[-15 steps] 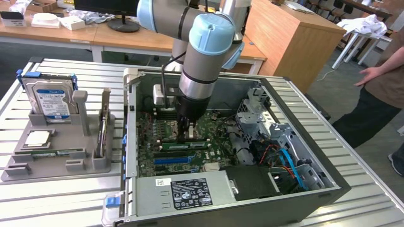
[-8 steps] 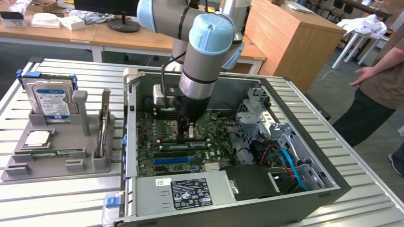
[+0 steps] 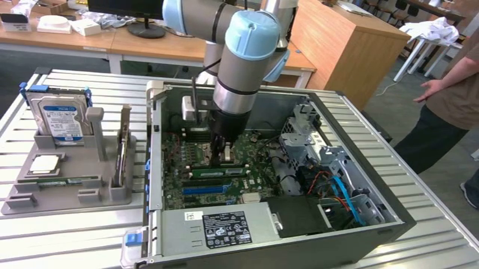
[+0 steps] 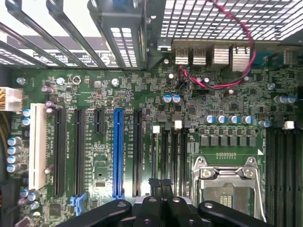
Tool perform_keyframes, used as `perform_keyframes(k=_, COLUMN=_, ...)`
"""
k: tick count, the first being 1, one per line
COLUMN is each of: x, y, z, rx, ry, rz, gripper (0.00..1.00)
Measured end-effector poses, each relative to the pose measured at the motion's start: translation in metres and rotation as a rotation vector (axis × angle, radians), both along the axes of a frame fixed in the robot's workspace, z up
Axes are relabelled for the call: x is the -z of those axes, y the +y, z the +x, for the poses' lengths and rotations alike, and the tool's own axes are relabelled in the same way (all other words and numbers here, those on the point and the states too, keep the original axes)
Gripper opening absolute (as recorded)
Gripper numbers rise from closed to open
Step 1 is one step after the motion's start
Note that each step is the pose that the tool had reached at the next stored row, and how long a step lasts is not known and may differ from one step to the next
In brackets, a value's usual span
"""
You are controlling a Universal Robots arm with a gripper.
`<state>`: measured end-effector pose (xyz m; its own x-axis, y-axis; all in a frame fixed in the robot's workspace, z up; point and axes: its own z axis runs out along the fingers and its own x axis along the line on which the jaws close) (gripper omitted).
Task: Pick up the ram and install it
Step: 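Press down the ram until it locks into place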
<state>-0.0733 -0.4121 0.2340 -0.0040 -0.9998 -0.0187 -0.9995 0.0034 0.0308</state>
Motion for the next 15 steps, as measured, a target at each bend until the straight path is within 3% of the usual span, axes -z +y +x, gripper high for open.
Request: perform_keyframes(k=15, x=-0.0313, y=0.0000, z=0.000, rx=0.000, ry=0.0000, rz=0.0001, gripper=0.10)
